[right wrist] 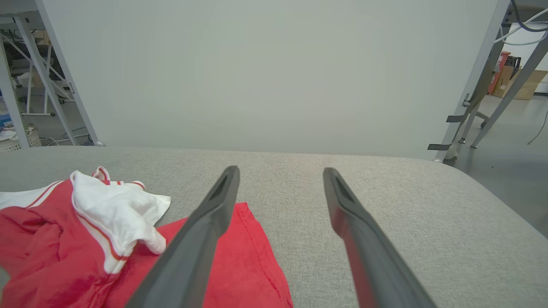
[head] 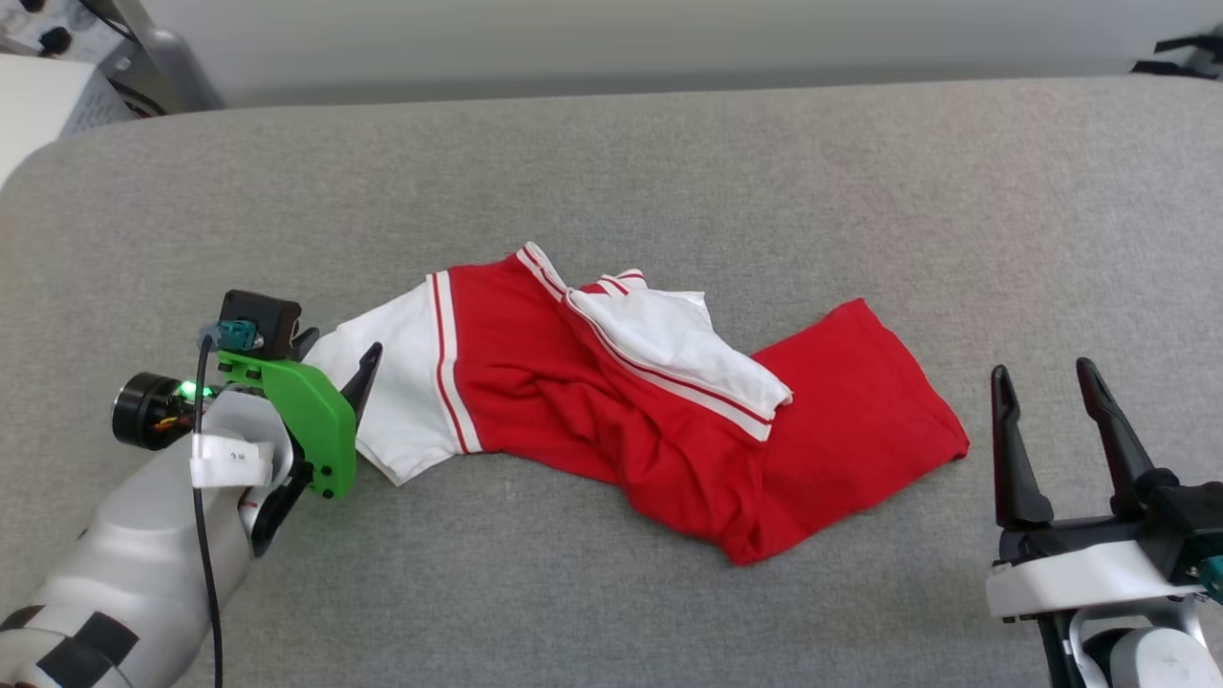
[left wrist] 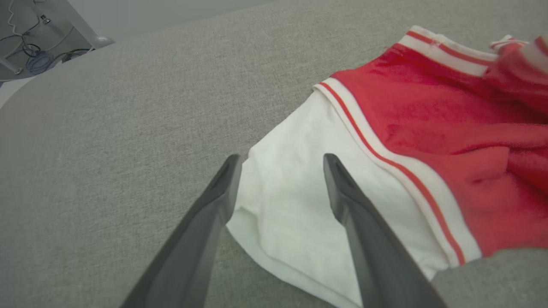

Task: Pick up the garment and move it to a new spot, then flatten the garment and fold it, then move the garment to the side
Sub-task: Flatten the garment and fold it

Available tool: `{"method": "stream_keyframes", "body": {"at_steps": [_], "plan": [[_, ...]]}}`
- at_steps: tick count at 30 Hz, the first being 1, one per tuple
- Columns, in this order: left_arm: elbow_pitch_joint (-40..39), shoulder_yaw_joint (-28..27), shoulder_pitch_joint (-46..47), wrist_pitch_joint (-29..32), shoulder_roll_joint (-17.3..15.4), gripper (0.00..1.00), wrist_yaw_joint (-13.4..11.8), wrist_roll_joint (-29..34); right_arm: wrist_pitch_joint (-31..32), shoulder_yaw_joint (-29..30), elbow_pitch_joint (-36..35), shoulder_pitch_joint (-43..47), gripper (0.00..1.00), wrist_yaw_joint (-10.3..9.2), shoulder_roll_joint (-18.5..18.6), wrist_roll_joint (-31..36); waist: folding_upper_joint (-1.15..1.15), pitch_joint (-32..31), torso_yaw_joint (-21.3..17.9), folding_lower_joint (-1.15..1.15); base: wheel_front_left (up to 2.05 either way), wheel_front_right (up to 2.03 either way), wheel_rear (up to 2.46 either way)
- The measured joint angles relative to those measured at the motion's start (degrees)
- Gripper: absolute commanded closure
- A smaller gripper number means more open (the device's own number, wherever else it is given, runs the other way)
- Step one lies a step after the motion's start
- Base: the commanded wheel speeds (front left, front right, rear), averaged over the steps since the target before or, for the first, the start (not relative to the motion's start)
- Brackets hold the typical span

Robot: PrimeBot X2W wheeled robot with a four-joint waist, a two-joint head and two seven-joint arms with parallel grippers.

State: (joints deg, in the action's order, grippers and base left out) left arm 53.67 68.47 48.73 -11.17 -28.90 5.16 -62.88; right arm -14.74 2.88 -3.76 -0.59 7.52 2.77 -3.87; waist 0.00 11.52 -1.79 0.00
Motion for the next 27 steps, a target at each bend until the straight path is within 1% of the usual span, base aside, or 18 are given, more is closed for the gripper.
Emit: {"method": "stream_keyframes", "body": {"at_steps": [2,4,5,8,10,13,16,19,21,23,25,27], "plan": [[-0.4,-1.1,-0.9,-2.4,0.5,0.0,-1.7,0.2,0.0,0.9,-0.3,0.3,0.0,0.0,0.0,0.0,0.0,-1.0,0.6,0.0,0.0,0.0,0.0],[-1.7,-2.5,-2.0,-3.3,0.7,0.0,-4.1,1.2,0.0,1.2,-0.6,0.3,0.0,0.0,0.0,0.5,0.0,-1.7,1.3,0.0,0.0,0.0,0.0],[-3.3,-4.1,-2.7,-3.5,0.7,0.0,-5.5,2.0,0.0,1.4,-0.8,0.3,0.0,0.0,0.0,0.8,0.0,-2.1,1.7,0.0,0.0,0.0,0.0],[-12.3,-11.8,-4.8,-3.5,0.4,0.0,-10.7,8.2,0.0,1.9,-1.3,-0.5,0.0,0.0,0.6,1.7,0.0,-2.9,3.0,0.0,0.0,0.0,0.0],[-19.4,-18.0,-8.6,-3.5,0.2,0.0,-14.3,13.2,0.0,1.8,-1.8,-2.1,0.0,0.0,2.1,1.7,0.0,-3.3,3.9,0.0,0.0,0.0,0.0],[-27.3,-25.0,-16.0,-3.5,0.3,0.0,-17.7,20.1,0.0,1.0,-2.0,-5.6,0.0,0.0,5.0,1.6,0.0,-3.8,5.2,0.0,0.0,0.0,0.0],[-34.1,-30.9,-22.5,-3.5,1.2,0.0,-20.3,26.6,0.0,0.1,-1.7,-9.7,0.0,0.0,8.3,0.8,0.0,-4.0,6.3,0.0,0.0,0.0,0.0],[-39.7,-36.5,-27.4,-3.5,3.4,0.0,-21.2,31.6,0.0,-1.9,-0.7,-13.7,0.0,0.0,11.6,-1.4,0.0,-3.9,7.4,0.0,0.0,0.0,0.0],[-42.4,-39.5,-30.1,-3.5,4.9,0.0,-21.6,34.4,0.0,-4.7,0.0,-16.3,0.0,0.0,14.2,-3.4,0.0,-3.6,8.0,0.0,0.0,0.0,0.0],[-44.7,-42.9,-32.7,-3.5,6.6,0.0,-21.5,37.1,0.0,-8.7,1.4,-19.5,0.0,0.0,17.6,-6.1,0.0,-3.2,8.6,0.0,0.0,0.0,0.0],[-46.2,-45.1,-34.6,-3.5,7.9,0.0,-21.2,39.5,0.0,-13.1,3.5,-22.5,0.0,0.0,20.9,-8.6,0.0,-2.6,9.1,0.0,0.0,0.0,0.0],[-47.2,-46.7,-36.0,-3.5,9.4,0.0,-20.3,41.4,2.2,-17.8,5.7,-25.8,0.0,0.0,24.2,-12.0,0.0,-2.2,9.7,0.0,0.0,0.0,0.0]]}}
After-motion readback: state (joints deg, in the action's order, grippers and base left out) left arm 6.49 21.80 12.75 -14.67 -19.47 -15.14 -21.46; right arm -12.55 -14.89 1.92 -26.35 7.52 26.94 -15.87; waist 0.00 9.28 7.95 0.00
